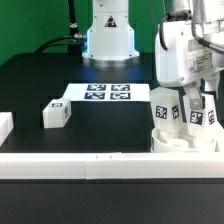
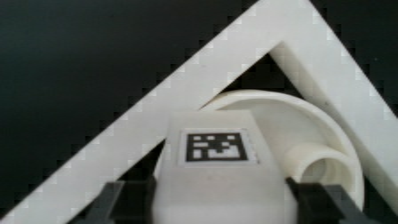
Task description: Assemble stool
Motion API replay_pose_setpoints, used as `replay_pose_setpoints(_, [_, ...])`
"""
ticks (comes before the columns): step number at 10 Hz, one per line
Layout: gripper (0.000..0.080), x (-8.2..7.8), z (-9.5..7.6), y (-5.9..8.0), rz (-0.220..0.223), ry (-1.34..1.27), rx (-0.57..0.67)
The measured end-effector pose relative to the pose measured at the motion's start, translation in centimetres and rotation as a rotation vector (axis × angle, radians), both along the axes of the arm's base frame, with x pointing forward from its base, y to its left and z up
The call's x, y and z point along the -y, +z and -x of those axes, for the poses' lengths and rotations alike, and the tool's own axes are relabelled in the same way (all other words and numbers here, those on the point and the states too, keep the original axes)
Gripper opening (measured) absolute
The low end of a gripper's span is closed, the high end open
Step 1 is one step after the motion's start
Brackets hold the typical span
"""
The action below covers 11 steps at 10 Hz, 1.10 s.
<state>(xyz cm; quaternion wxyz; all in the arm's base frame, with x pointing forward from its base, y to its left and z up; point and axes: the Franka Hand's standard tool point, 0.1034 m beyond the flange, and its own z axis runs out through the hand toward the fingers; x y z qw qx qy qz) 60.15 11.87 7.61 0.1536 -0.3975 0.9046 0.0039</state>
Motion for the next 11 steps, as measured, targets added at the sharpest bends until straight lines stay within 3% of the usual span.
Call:
replay_pose_setpoints(4, [0.0337,0.0,0.1,0.0,-0.024,-0.082,0.027])
replay_pose_setpoints(5, [0.0432,-0.1,0.2,-0.1,-0.014,-0.044,0.030])
replay_pose_setpoints(6, [0.0432,0.0,0.1,0.2,-0.011,-0.024,0.034])
replay_pose_setpoints(7, [0.0562,0.4,-0.3,1.3,-0.006,0.019,0.055])
replay_pose_setpoints(8, [0.0629,0.5,-0.4,2.5,-0.002,0.055,0.075])
replay_pose_setpoints(10, [0.0646,0.3,-0.9,4.9,-0.001,0.115,0.117])
replay_pose_setpoints(11, [0.0646,0.2,-1.0,5.4,0.025,0.200,0.139])
